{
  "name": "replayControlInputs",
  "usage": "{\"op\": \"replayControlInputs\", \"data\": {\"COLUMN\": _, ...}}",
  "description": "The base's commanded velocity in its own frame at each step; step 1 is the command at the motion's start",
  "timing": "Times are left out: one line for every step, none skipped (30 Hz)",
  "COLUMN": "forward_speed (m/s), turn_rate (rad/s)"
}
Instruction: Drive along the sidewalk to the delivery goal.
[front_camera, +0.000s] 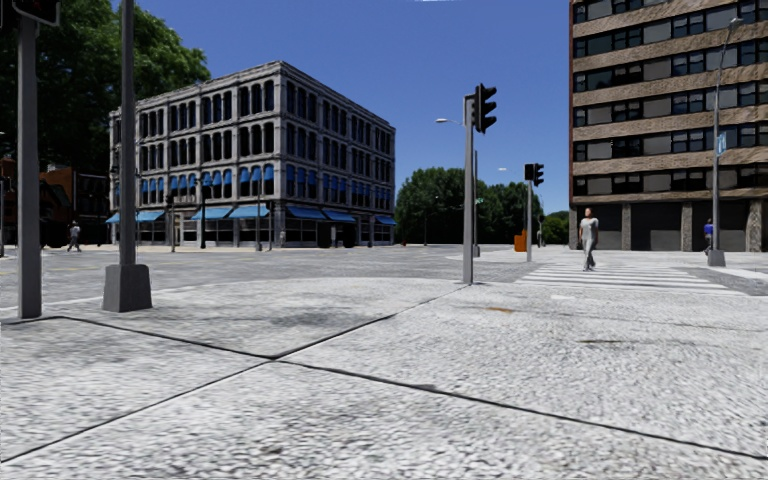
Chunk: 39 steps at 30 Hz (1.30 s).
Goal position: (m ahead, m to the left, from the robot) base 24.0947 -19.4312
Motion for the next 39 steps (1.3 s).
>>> {"op": "replayControlInputs", "data": {"forward_speed": 1.74, "turn_rate": -0.67}}
{"op": "replayControlInputs", "data": {"forward_speed": 1.74, "turn_rate": -0.67}}
{"op": "replayControlInputs", "data": {"forward_speed": 1.74, "turn_rate": -0.67}}
{"op": "replayControlInputs", "data": {"forward_speed": 1.74, "turn_rate": -0.67}}
{"op": "replayControlInputs", "data": {"forward_speed": 1.74, "turn_rate": -0.67}}
{"op": "replayControlInputs", "data": {"forward_speed": 1.74, "turn_rate": -0.67}}
{"op": "replayControlInputs", "data": {"forward_speed": 1.74, "turn_rate": -0.67}}
{"op": "replayControlInputs", "data": {"forward_speed": 1.74, "turn_rate": -0.67}}
{"op": "replayControlInputs", "data": {"forward_speed": 1.74, "turn_rate": -0.67}}
{"op": "replayControlInputs", "data": {"forward_speed": 1.74, "turn_rate": -0.67}}
{"op": "replayControlInputs", "data": {"forward_speed": 1.74, "turn_rate": -0.67}}
{"op": "replayControlInputs", "data": {"forward_speed": 1.74, "turn_rate": -0.67}}
{"op": "replayControlInputs", "data": {"forward_speed": 1.74, "turn_rate": -0.67}}
{"op": "replayControlInputs", "data": {"forward_speed": 1.74, "turn_rate": -0.67}}
{"op": "replayControlInputs", "data": {"forward_speed": 1.74, "turn_rate": -0.67}}
{"op": "replayControlInputs", "data": {"forward_speed": 1.75, "turn_rate": -0.67}}
{"op": "replayControlInputs", "data": {"forward_speed": 1.79, "turn_rate": -0.67}}
{"op": "replayControlInputs", "data": {"forward_speed": 1.79, "turn_rate": -0.67}}
{"op": "replayControlInputs", "data": {"forward_speed": 1.88, "turn_rate": -0.67}}
{"op": "replayControlInputs", "data": {"forward_speed": 1.90, "turn_rate": -0.65}}
{"op": "replayControlInputs", "data": {"forward_speed": 1.90, "turn_rate": -0.60}}
{"op": "replayControlInputs", "data": {"forward_speed": 1.90, "turn_rate": -0.60}}
{"op": "replayControlInputs", "data": {"forward_speed": 1.90, "turn_rate": -0.58}}
{"op": "replayControlInputs", "data": {"forward_speed": 1.90, "turn_rate": -0.57}}
{"op": "replayControlInputs", "data": {"forward_speed": 1.90, "turn_rate": -0.57}}
{"op": "replayControlInputs", "data": {"forward_speed": 1.90, "turn_rate": -0.57}}
{"op": "replayControlInputs", "data": {"forward_speed": 1.90, "turn_rate": -0.57}}
{"op": "replayControlInputs", "data": {"forward_speed": 1.90, "turn_rate": -0.57}}
{"op": "replayControlInputs", "data": {"forward_speed": 2.00, "turn_rate": -0.55}}
{"op": "replayControlInputs", "data": {"forward_speed": 2.00, "turn_rate": -0.55}}
{"op": "replayControlInputs", "data": {"forward_speed": 2.00, "turn_rate": -0.46}}
{"op": "replayControlInputs", "data": {"forward_speed": 2.00, "turn_rate": -0.34}}
{"op": "replayControlInputs", "data": {"forward_speed": 2.00, "turn_rate": -0.23}}
{"op": "replayControlInputs", "data": {"forward_speed": 2.00, "turn_rate": -0.23}}
{"op": "replayControlInputs", "data": {"forward_speed": 2.00, "turn_rate": -0.01}}
{"op": "replayControlInputs", "data": {"forward_speed": 2.00, "turn_rate": 0.00}}
{"op": "replayControlInputs", "data": {"forward_speed": 2.00, "turn_rate": 0.00}}
{"op": "replayControlInputs", "data": {"forward_speed": 2.00, "turn_rate": 0.00}}
{"op": "replayControlInputs", "data": {"forward_speed": 2.00, "turn_rate": 0.00}}
